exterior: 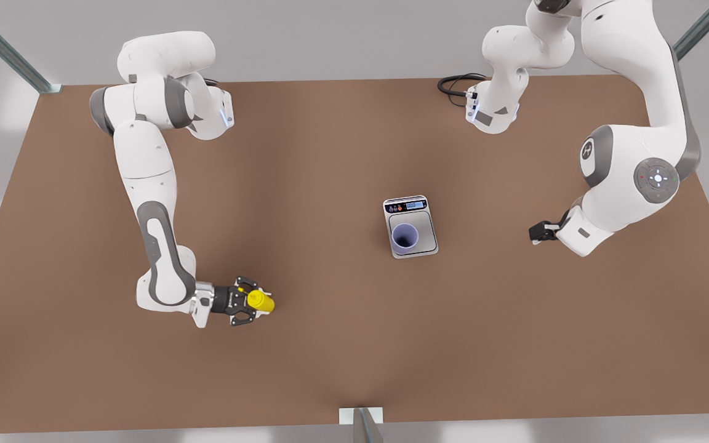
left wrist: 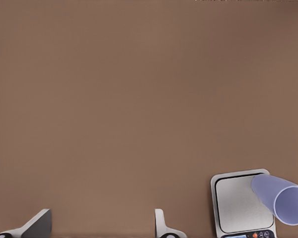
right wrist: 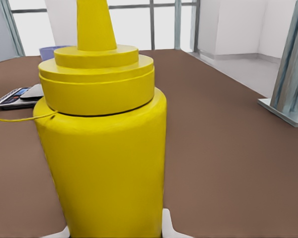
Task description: Move cup to the weight, pick up sauce bottle, pour sauce
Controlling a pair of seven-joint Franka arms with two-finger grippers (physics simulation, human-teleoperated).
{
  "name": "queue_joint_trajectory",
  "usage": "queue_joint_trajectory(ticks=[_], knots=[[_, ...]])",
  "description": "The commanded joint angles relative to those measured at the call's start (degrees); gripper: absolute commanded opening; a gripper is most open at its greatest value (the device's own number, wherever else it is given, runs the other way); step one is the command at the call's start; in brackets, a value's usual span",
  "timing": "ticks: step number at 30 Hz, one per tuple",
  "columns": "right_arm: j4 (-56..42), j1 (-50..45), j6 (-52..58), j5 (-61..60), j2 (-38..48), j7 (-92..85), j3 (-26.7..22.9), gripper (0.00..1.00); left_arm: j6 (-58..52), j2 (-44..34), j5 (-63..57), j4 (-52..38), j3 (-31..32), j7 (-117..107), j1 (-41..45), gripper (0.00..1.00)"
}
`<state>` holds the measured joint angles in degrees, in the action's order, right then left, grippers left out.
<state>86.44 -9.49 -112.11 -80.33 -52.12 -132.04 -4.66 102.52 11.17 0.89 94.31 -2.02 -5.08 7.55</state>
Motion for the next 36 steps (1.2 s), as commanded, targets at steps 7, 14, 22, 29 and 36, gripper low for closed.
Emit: queue_joint_trajectory(ticks=[7,14,22,29,36], knots=[[-0.31,0.18,-0.39,0.09,-0.17,-0.85,0.0,0.63,-0.21,-0.18,-0.01,0.0,0.0,-0.02,0.01,1.0],[-0.31,0.18,-0.31,0.09,-0.17,-0.76,0.0,0.71,-0.13,-0.09,-0.01,0.0,0.0,-0.02,0.01,1.0],[-0.4,0.26,-0.22,0.53,-0.09,-0.76,-0.61,0.86,-0.13,-0.09,-0.01,0.0,0.0,-0.02,0.01,1.0],[-0.05,3.42,2.77,4.57,0.27,-0.5,-1.58,1.0,-0.04,0.0,-0.01,0.0,0.0,-0.1,0.01,1.0],[-16.74,9.32,20.61,48.43,8.44,62.24,-7.47,1.0,0.22,0.0,-0.01,-0.09,0.0,-0.1,0.01,1.0]])
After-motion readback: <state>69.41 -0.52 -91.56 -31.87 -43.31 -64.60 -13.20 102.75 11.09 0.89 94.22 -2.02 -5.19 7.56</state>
